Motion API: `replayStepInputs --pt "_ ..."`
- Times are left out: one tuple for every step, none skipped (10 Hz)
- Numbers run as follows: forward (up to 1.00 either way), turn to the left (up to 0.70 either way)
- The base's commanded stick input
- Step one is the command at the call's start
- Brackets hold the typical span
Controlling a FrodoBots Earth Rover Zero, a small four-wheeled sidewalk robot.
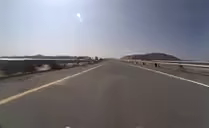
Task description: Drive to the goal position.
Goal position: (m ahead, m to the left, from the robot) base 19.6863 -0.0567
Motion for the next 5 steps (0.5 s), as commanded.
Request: replayStepInputs --pt "1.00 0.00" --pt "1.00 0.00" --pt "1.00 0.00" --pt "1.00 0.00" --pt "1.00 0.00"
